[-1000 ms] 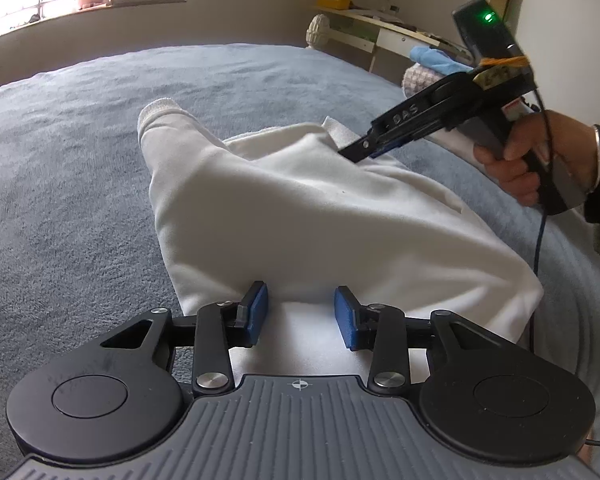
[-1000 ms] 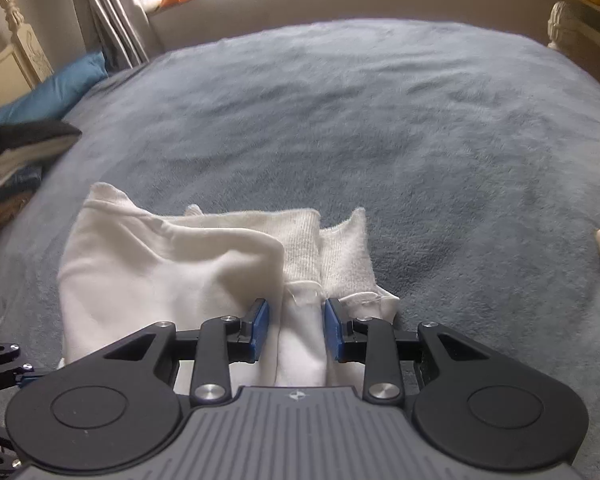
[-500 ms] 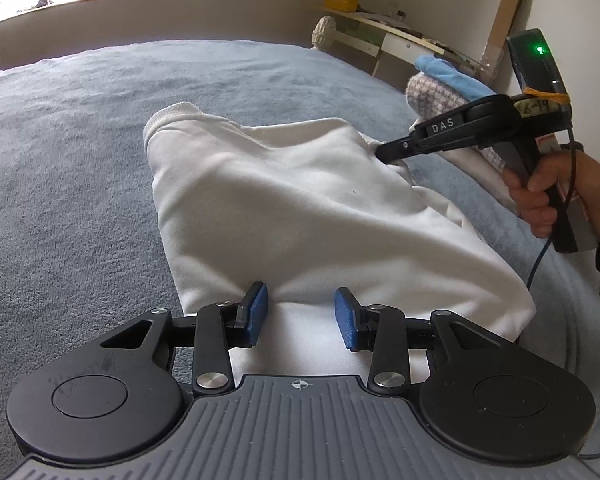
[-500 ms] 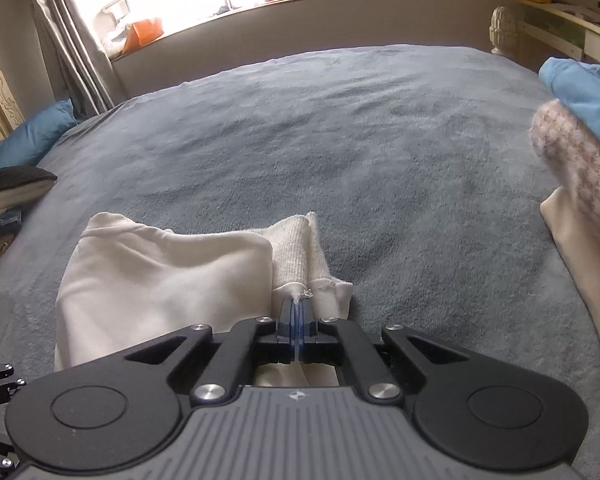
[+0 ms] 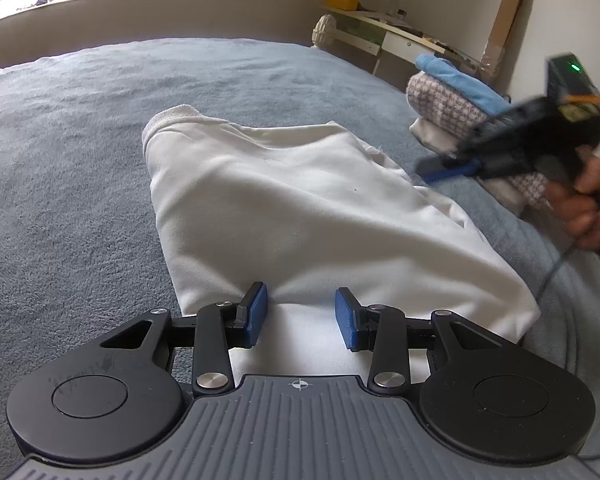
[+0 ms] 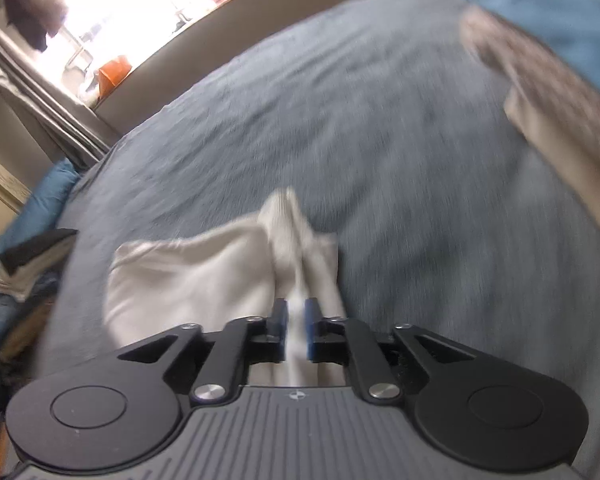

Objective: Fold clothes

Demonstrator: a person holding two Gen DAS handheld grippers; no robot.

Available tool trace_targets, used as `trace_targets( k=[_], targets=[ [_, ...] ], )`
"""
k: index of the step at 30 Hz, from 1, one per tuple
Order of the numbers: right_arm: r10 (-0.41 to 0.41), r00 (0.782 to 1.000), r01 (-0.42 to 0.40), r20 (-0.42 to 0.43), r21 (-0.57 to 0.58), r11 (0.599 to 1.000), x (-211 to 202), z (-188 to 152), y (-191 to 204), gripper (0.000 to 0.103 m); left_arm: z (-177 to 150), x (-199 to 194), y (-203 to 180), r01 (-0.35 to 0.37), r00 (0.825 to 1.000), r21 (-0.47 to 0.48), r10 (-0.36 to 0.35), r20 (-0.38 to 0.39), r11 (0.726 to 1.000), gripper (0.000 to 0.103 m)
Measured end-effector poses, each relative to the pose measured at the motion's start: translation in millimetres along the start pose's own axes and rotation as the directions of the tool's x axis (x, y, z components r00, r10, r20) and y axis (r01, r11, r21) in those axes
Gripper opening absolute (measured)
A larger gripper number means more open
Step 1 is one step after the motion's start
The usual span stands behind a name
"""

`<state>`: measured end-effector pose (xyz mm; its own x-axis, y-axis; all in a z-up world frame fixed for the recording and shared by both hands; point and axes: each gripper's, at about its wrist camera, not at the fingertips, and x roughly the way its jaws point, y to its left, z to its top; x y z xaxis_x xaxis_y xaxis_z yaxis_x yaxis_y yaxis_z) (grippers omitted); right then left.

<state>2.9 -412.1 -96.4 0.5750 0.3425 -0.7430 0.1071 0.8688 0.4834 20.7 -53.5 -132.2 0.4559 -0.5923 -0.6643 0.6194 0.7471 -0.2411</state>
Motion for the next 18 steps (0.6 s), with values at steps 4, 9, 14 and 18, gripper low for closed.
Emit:
trace_targets(
  k=[4, 9, 14, 18],
  targets=[
    [-0.002, 0.999, 0.002, -0.048, 0.006, 1.0, -7, -14, -2, 0.037, 0, 0, -1, 0.0, 1.0, -0.003, 0.0, 0.0, 1.0, 0.037],
    [0.024, 0.997, -0.023, -0.067, 0.012, 1.0, -4, -26, -3, 0.02, 0, -2, -2, -0.003, 1.0, -0.007, 0.003, -0.003, 1.0, 0.037],
    [-0.066, 0.996, 0.066, -0.063, 0.006, 0.998, -9, -40, -9, 0.002, 1, -1, -3, -0.004, 1.0, -0.006, 0.004, -0.007, 1.0, 0.037],
    [-0.078, 0.994, 0.082, -0.07, 0.044, 0.996, -11, -46, -19, 0.002, 1, -1, -3, -0.007, 1.0, -0.002, 0.007, -0.008, 1.0, 0.037]
  ],
)
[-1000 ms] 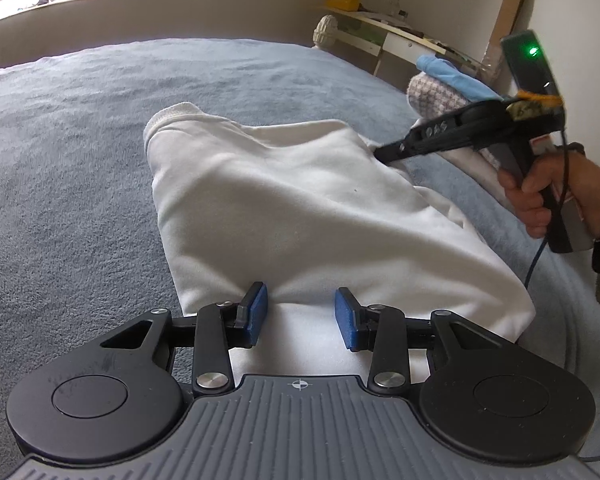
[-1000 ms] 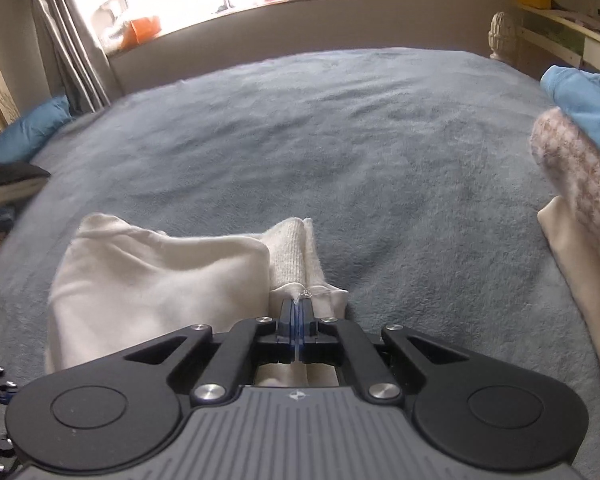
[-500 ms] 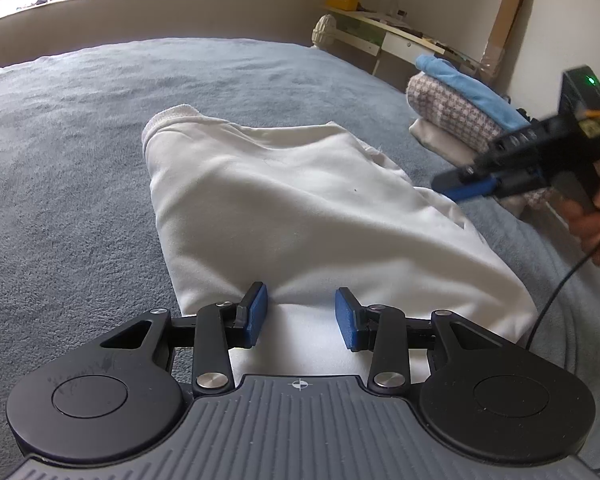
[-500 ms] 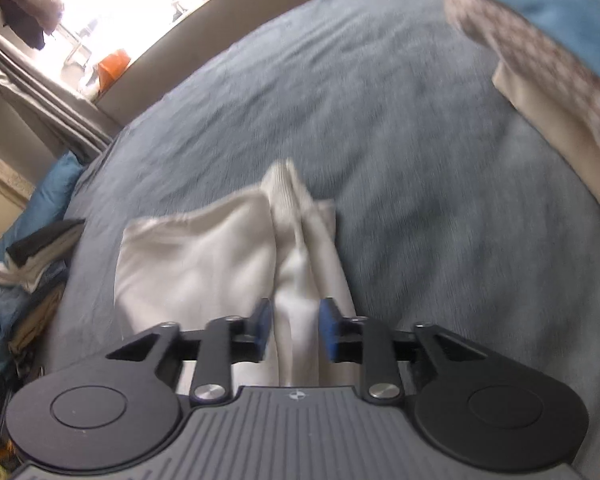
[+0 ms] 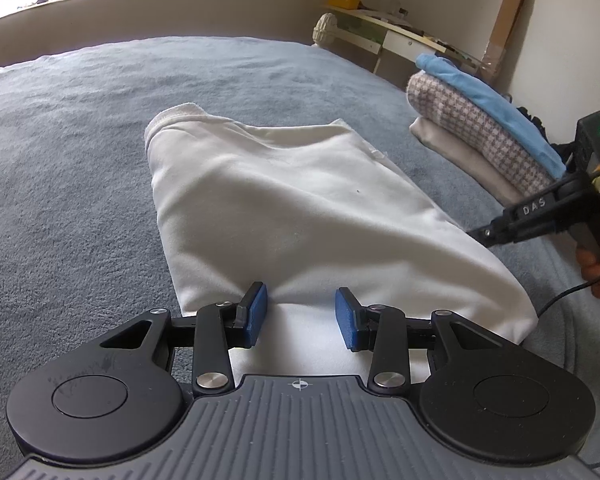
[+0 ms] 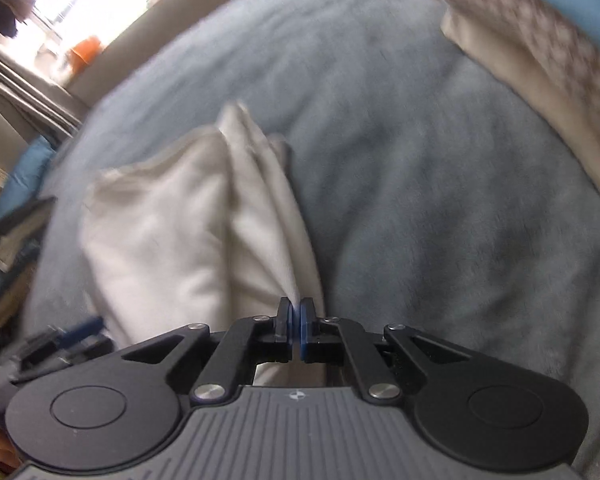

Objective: Fold clothes

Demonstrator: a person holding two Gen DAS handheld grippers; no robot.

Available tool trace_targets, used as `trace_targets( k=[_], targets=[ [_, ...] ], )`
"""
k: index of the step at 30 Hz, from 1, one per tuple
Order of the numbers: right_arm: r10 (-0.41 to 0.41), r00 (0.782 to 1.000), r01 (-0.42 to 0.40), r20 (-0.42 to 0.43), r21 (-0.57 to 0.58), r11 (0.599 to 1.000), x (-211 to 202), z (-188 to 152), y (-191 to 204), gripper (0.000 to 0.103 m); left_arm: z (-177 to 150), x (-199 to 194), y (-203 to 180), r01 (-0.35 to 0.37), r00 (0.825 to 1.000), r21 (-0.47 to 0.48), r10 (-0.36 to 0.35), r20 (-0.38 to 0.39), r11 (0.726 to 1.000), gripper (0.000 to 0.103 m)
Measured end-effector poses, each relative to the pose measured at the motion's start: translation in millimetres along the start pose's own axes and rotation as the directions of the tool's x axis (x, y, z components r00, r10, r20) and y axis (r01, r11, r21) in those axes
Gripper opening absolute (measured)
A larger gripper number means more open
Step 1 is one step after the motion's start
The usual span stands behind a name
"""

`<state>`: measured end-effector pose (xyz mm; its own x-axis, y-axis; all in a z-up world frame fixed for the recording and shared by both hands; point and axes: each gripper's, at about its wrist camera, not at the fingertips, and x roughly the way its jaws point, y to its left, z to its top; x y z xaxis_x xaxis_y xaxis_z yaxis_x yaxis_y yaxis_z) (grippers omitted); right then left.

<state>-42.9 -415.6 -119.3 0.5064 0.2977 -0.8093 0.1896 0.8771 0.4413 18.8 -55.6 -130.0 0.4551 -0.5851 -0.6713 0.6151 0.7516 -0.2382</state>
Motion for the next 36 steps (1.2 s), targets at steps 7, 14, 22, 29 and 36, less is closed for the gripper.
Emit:
trace_targets(
  k=[7, 14, 22, 29, 36],
  targets=[
    [0.034, 0.998, -0.037, 0.053, 0.058, 0.998, -15, 9, -5, 0.014, 0, -1, 0, -0.002, 1.0, 0.001, 0.002, 0.0, 1.0, 0.037],
    [0.054, 0.998, -0.052, -0.043, 0.039, 0.998, -24, -6, 2, 0.031, 0, 0, 1, 0.0, 1.0, -0.004, 0.0, 0.002, 1.0, 0.037],
    [-0.152, 0.988, 0.152, 0.017, -0.152, 0.977, -30, -11, 33, 0.031, 0, -2, 1, -0.001, 1.0, -0.002, 0.001, 0.001, 1.0, 0.038],
    [0.055, 0.997, -0.052, 0.052, -0.057, 0.997, -12, 32, 43, 0.039, -2, -1, -4, -0.019, 1.0, 0.023, 0.019, 0.0, 1.0, 0.038],
    [0.089, 0.996, -0.089, -0.015, 0.023, 0.996, 42, 53, 39, 0.039, -2, -2, -3, -0.02, 1.0, 0.03, 0.02, -0.003, 0.999, 0.038]
  ],
)
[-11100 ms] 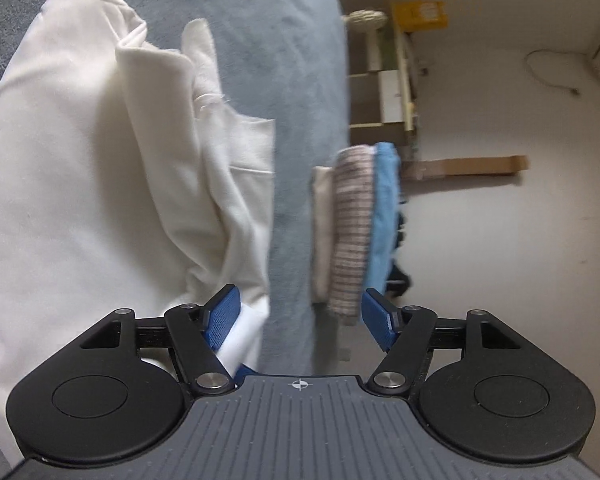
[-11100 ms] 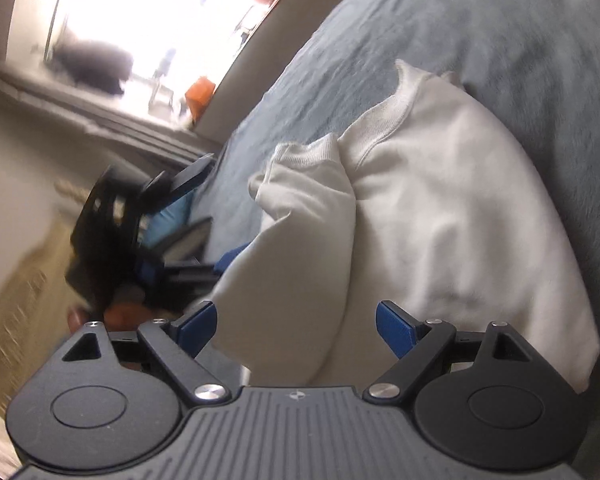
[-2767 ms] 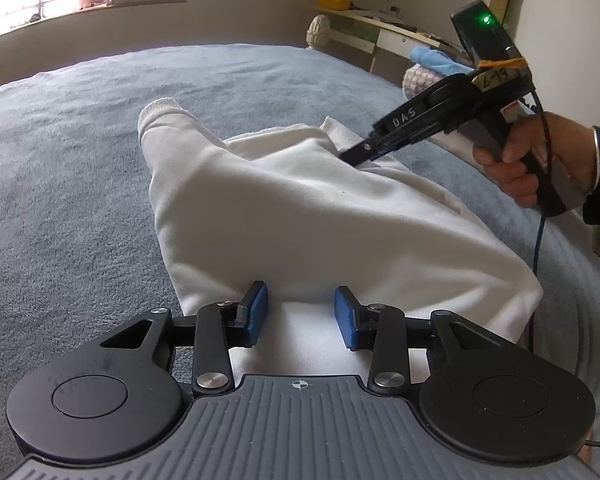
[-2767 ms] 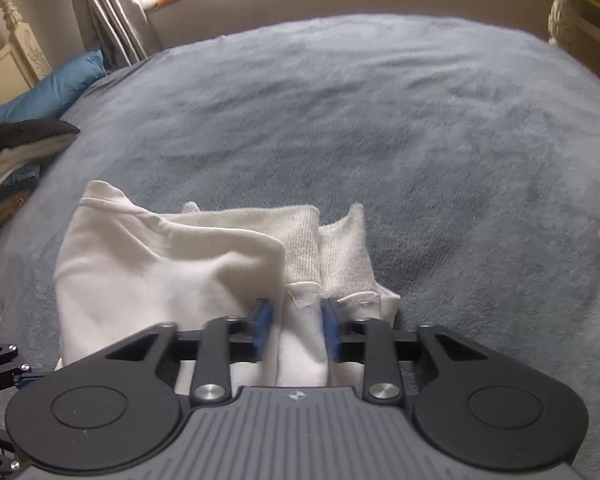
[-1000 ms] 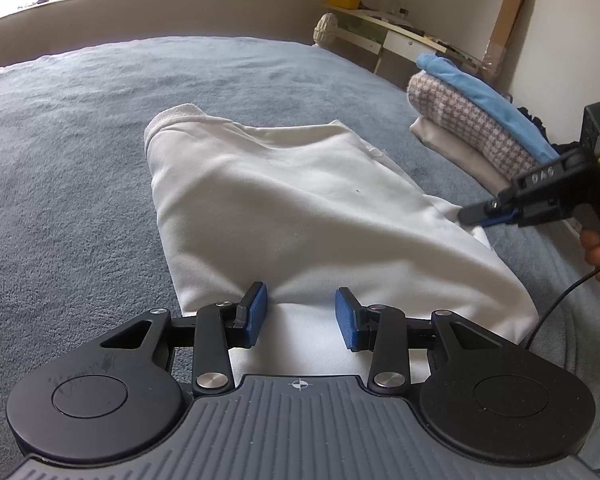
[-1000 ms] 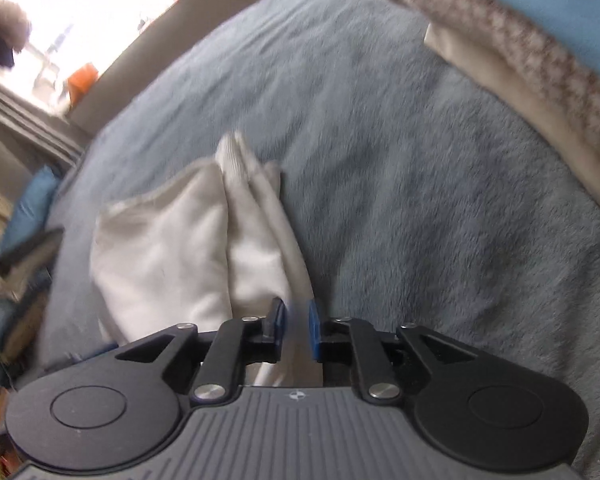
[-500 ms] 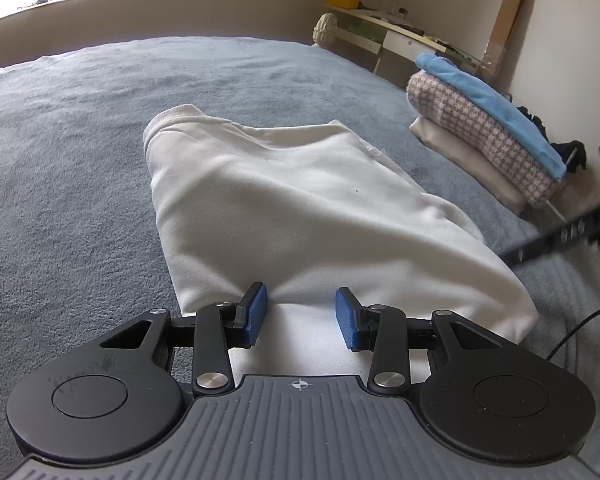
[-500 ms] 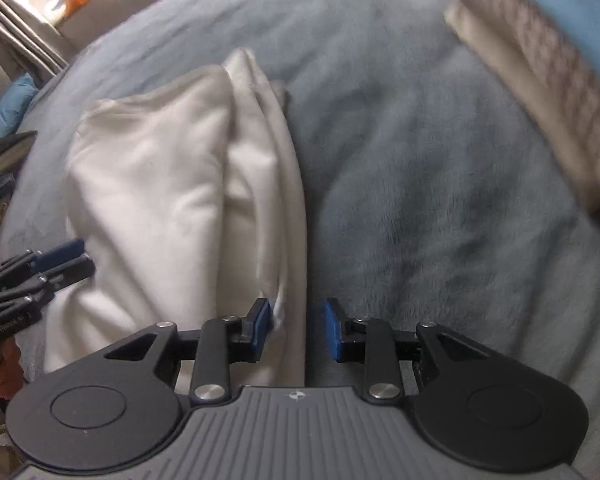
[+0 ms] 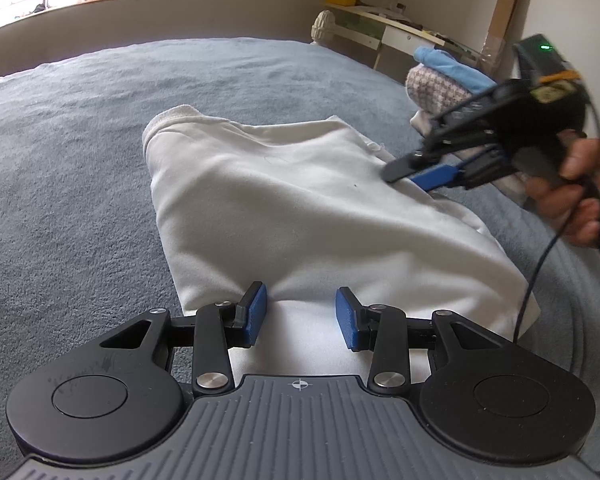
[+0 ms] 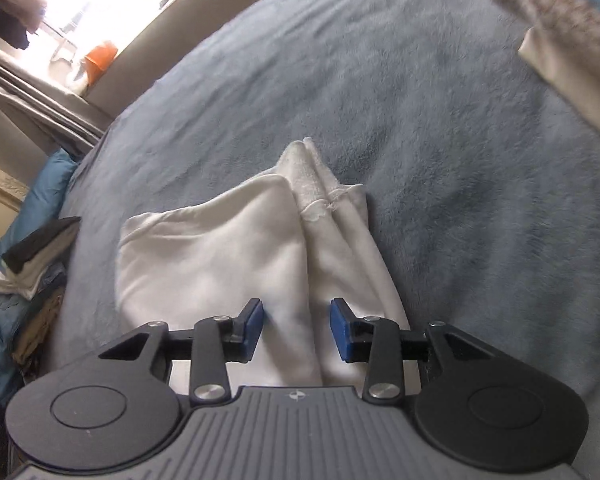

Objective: Fold clothes

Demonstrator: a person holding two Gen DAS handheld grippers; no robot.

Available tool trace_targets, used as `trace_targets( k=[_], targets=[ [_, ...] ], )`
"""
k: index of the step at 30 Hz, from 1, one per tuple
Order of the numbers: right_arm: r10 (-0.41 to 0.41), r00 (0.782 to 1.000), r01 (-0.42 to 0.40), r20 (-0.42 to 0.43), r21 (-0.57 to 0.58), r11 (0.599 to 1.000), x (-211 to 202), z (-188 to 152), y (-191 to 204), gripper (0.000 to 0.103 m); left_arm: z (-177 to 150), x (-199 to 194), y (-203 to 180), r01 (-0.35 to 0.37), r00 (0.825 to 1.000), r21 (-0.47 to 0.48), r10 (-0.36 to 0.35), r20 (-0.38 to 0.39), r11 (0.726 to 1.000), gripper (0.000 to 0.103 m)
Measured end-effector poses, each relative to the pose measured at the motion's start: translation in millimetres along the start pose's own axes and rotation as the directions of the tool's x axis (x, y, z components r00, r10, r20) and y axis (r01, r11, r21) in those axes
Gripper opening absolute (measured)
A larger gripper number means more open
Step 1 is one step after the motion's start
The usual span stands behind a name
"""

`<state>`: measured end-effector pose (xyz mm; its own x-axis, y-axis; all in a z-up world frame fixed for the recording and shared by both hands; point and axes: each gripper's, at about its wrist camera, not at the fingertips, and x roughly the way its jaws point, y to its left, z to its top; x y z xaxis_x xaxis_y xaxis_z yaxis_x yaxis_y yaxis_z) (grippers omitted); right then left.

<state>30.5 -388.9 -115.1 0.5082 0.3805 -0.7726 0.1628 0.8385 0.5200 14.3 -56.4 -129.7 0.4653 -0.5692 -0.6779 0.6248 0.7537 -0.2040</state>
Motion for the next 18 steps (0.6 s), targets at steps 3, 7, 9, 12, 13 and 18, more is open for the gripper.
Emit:
trace_targets(
  k=[3, 7, 9, 12, 13, 18],
  targets=[
    [0.025, 1.0, -0.025, 0.005, -0.003, 1.0, 9, 6, 2, 0.039, -1, 0, 1, 0.004, 1.0, 0.001, -0.004, 0.002, 1.0, 0.038],
    [0.041, 0.999, -0.041, -0.002, -0.055, 0.998, 16, 8, 12, 0.031, -3, 0, 1, 0.007, 1.0, 0.008, -0.007, 0.008, 1.0, 0.038],
    [0.04, 0.999, -0.039, 0.009, -0.091, 0.995, 16, 6, 18, 0.021, -3, 1, 1, 0.008, 1.0, 0.014, -0.008, 0.011, 1.0, 0.039],
    [0.03, 0.998, -0.021, 0.057, -0.147, 0.989, 8, 1, 29, 0.008, -3, 0, 0, 0.01, 1.0, 0.025, -0.01, 0.013, 1.0, 0.039],
    [0.02, 0.996, -0.005, 0.088, -0.167, 0.986, 2, 0, 36, 0.007, -3, 0, 0, 0.011, 1.0, 0.028, -0.011, 0.012, 1.0, 0.039],
    [-0.072, 0.965, 0.155, 0.25, -0.331, 0.931, -23, -10, 66, 0.006, 3, -2, -1, 0.033, 0.999, 0.016, -0.033, 0.006, 0.999, 0.039]
  ],
)
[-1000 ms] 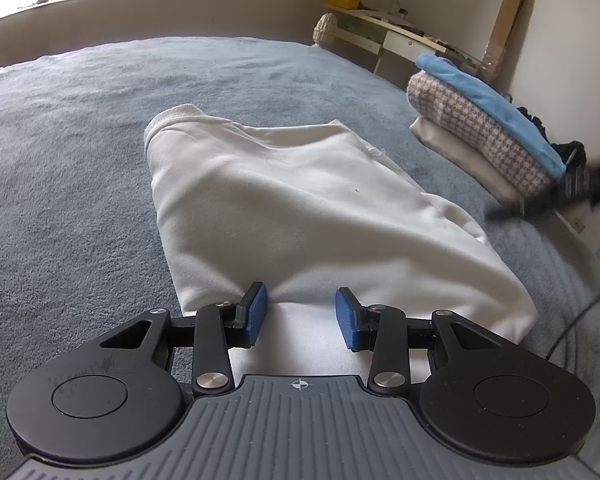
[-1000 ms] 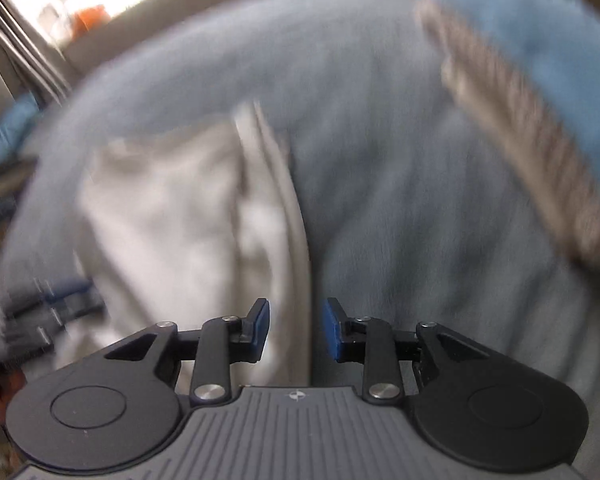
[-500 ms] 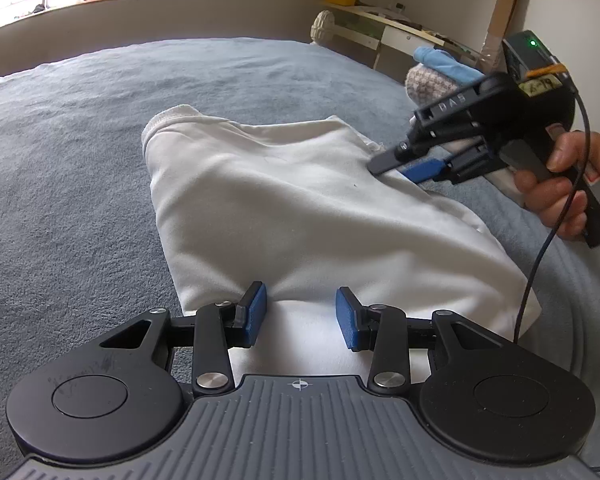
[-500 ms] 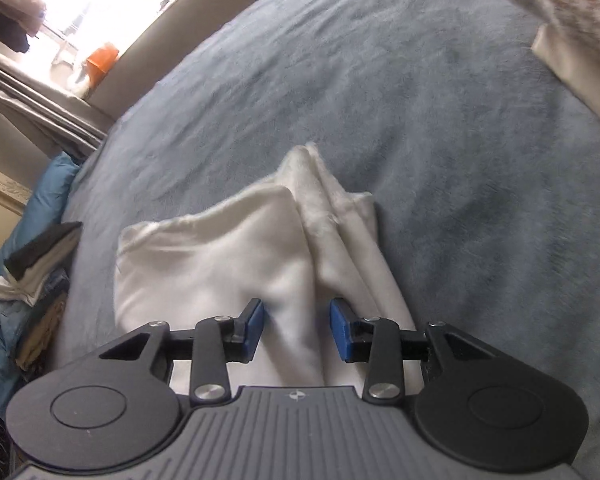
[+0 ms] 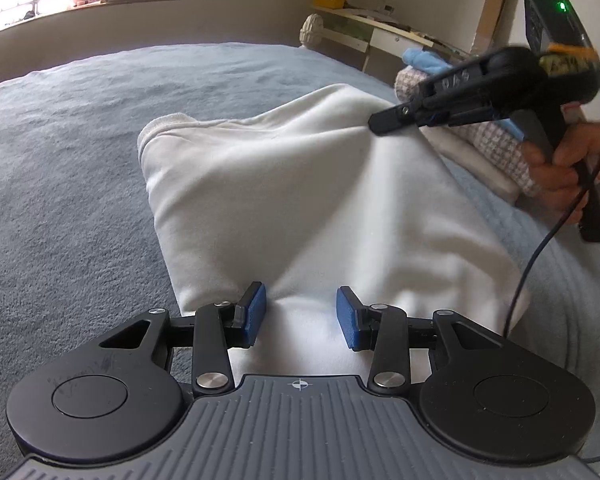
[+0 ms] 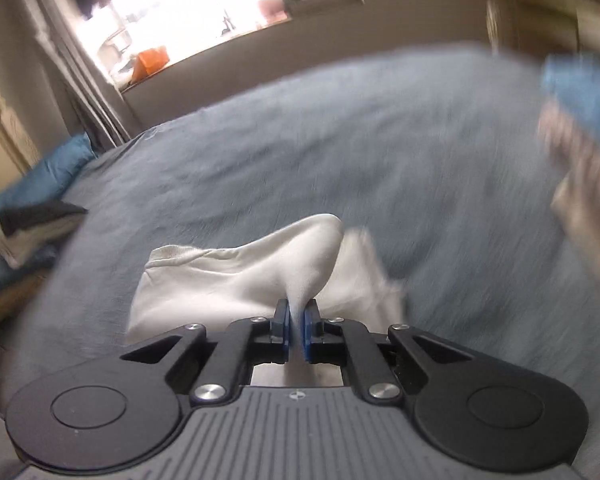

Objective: Fold clothes

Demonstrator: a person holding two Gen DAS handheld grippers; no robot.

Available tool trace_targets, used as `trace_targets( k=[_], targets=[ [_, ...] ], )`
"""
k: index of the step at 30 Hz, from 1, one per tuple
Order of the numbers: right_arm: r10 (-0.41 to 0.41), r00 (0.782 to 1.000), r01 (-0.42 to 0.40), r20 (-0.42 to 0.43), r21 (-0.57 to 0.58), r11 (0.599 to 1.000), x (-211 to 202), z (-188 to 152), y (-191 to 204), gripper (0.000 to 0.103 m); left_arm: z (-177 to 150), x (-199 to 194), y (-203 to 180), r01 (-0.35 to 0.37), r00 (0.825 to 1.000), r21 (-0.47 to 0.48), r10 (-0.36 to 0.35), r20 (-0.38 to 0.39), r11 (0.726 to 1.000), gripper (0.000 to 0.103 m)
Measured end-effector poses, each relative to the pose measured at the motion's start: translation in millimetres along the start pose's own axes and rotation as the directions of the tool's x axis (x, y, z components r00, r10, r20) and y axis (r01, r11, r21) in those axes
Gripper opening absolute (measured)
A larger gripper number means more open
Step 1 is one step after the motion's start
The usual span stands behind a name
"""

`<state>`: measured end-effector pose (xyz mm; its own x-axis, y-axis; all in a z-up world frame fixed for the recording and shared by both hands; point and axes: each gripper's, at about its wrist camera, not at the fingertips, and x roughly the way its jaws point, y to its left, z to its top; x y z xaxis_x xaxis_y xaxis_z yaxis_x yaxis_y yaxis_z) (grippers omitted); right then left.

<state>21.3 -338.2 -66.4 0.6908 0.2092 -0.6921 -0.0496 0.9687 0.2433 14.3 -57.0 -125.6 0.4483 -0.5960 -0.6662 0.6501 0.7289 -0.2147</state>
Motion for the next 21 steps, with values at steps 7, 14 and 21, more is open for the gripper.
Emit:
trace_targets(
  k=[7, 14, 21],
  targets=[
    [-0.119, 0.991, 0.114, -0.064, -0.079, 0.99, 33, -18, -4, 0.006, -1, -3, -5, 0.004, 1.0, 0.014, -0.004, -0.005, 1.0, 0.039],
    [-0.186, 0.982, 0.177, -0.04, -0.175, 0.969, 33, -23, 7, 0.006, 1, 0, -7, 0.006, 1.0, 0.017, -0.006, -0.01, 1.0, 0.039],
    [-0.082, 0.996, 0.086, -0.046, 0.092, 0.992, 11, -19, -34, 0.019, -4, -2, -7, -0.019, 1.0, 0.035, 0.019, -0.007, 0.999, 0.04]
  ],
)
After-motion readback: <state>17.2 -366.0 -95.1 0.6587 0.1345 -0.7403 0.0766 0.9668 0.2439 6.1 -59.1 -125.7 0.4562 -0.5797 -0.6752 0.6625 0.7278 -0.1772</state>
